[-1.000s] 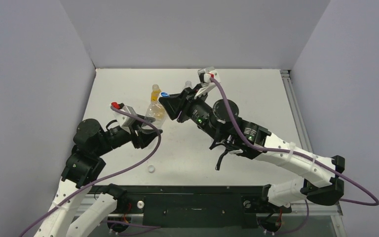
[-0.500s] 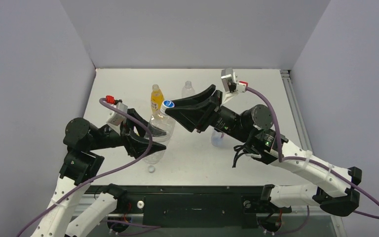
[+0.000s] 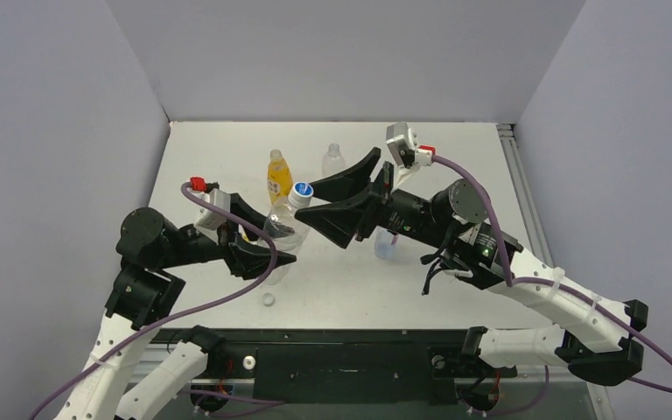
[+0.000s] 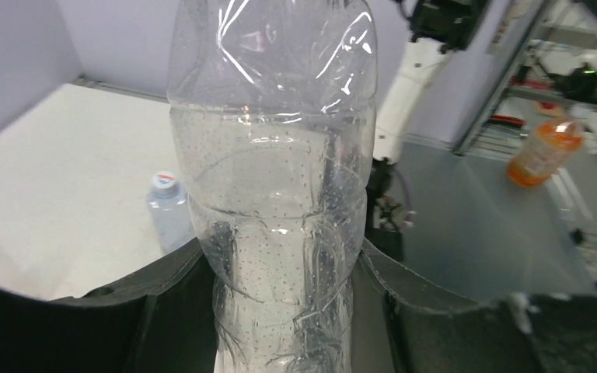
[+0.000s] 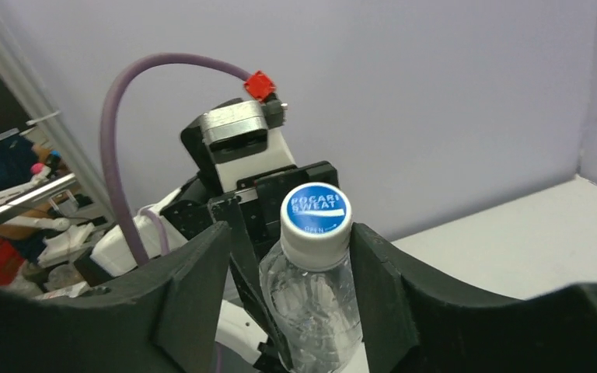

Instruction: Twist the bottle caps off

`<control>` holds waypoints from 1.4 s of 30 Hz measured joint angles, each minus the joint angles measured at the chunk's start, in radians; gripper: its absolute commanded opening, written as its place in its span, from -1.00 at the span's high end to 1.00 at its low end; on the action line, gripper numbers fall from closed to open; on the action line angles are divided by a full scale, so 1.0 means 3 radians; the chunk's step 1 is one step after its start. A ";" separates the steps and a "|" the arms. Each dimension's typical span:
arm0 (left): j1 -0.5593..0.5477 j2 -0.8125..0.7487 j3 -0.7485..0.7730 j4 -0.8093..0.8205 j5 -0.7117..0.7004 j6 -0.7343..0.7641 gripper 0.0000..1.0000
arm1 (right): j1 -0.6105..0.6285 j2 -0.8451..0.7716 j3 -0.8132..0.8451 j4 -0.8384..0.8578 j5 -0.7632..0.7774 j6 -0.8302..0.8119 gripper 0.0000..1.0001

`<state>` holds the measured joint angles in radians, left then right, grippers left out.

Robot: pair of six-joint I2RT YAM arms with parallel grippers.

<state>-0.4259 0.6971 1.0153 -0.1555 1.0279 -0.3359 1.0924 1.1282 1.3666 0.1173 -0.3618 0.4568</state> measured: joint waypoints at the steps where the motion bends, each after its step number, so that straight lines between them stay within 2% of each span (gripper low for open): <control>1: 0.0000 -0.0008 0.0000 -0.0055 -0.0106 0.0112 0.60 | 0.0011 0.0000 0.0027 -0.0080 0.0069 -0.0027 -0.16; 3: -0.0003 -0.0050 -0.0020 -0.0122 -0.0370 0.0327 0.58 | 0.0071 0.0000 0.0079 -0.0251 0.0292 -0.0080 -0.33; 7: -0.0003 -0.0206 -0.0186 -0.0113 -0.0916 0.0708 0.56 | 0.0328 0.0146 0.0361 -0.0593 0.1030 -0.0170 -0.40; 11: -0.0003 -0.0295 -0.0379 -0.0107 -0.1372 0.1045 0.56 | 0.0627 0.0512 0.0806 -0.0800 0.1877 -0.0270 -0.40; 15: -0.0003 -0.0306 -0.0468 -0.0108 -0.1643 0.1227 0.55 | 0.0739 0.0821 0.1074 -0.0968 0.2438 -0.0324 -0.30; 18: -0.0005 -0.0338 -0.0501 -0.0118 -0.1680 0.1312 0.55 | 0.0753 0.1024 0.1288 -0.1083 0.2691 -0.0343 -0.21; 24: -0.0015 -0.0399 -0.0507 -0.0111 -0.1691 0.1394 0.55 | 0.0772 0.1109 0.1335 -0.1165 0.2894 -0.0343 0.09; 29: -0.0015 -0.0404 -0.0525 -0.0093 -0.1700 0.1410 0.55 | 0.0772 0.1109 0.1335 -0.1167 0.2955 -0.0341 0.50; 32: -0.0015 -0.0403 -0.0528 -0.0092 -0.1706 0.1409 0.55 | 0.0772 0.1109 0.1335 -0.1166 0.2955 -0.0333 0.81; 34: -0.0015 -0.0402 -0.0528 -0.0088 -0.1706 0.1403 0.55 | 0.0772 0.1108 0.1335 -0.1165 0.2950 -0.0338 0.91; 39: -0.0015 -0.0394 -0.0526 -0.0089 -0.1623 0.1311 0.59 | 0.0750 0.1017 0.1179 -0.1026 0.2790 -0.0397 1.00; 42: -0.0014 -0.0333 -0.0456 -0.0112 -0.1362 0.1155 0.63 | 0.0727 0.0867 0.1021 -0.0944 0.2579 -0.0473 1.00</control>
<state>-0.4301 0.5972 0.8783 -0.1890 0.6193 0.0105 1.3106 1.3884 1.6730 -0.1658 0.4118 0.3149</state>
